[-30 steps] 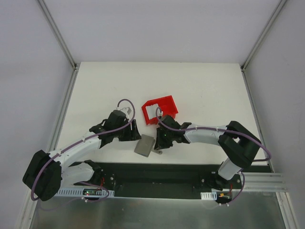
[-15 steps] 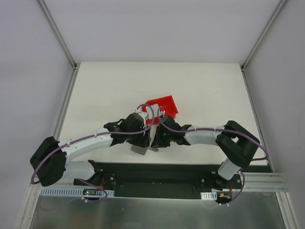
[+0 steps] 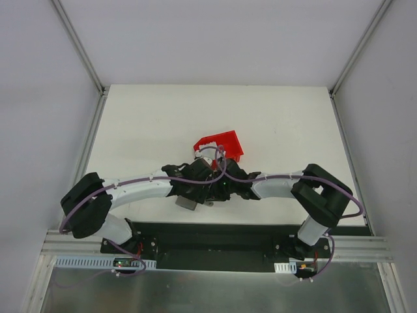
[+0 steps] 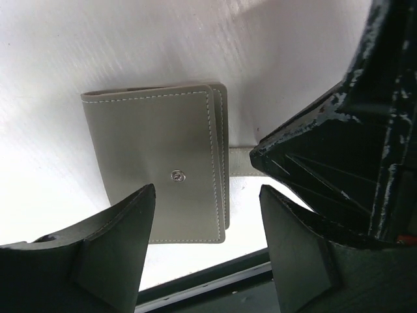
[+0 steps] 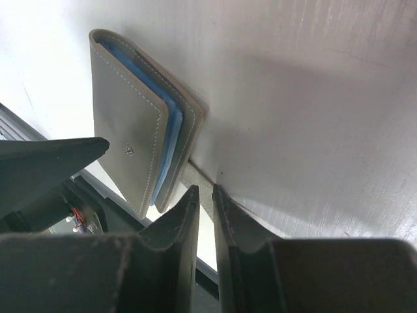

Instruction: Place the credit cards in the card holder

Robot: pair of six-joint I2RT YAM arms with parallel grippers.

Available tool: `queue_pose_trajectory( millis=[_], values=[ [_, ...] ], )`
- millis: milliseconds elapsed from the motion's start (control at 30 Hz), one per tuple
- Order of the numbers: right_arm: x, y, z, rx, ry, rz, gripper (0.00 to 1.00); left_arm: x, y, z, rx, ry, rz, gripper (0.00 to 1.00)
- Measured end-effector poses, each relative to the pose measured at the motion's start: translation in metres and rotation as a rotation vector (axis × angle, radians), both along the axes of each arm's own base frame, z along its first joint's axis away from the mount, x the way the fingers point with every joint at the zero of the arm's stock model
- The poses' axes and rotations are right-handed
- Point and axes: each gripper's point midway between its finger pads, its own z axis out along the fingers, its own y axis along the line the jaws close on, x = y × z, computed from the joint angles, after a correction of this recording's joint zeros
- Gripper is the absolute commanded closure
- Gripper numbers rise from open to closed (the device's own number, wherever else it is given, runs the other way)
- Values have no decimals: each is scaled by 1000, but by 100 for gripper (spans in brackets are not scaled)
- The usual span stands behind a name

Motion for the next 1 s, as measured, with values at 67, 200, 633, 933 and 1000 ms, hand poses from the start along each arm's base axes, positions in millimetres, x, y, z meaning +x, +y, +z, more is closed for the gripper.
queue_pose_trajectory(
  millis=[67, 200, 633, 933, 1000],
  values=[
    [0, 0, 0, 1, 0, 0, 82, 1, 0, 0, 29, -16, -10, 40],
    [0, 0, 0, 3, 6, -5, 82, 7, 2, -2, 96, -48, -16, 42],
    [0, 0, -1, 14, 33, -20, 82, 14, 10, -10, 210, -89, -24, 38],
    [0, 0, -1, 19, 43, -20, 82, 13, 12, -12, 251, -105, -33, 46],
    [0, -1, -2, 22, 51, -22, 82, 12, 12, -16, 268, -104, -37, 50]
  ],
)
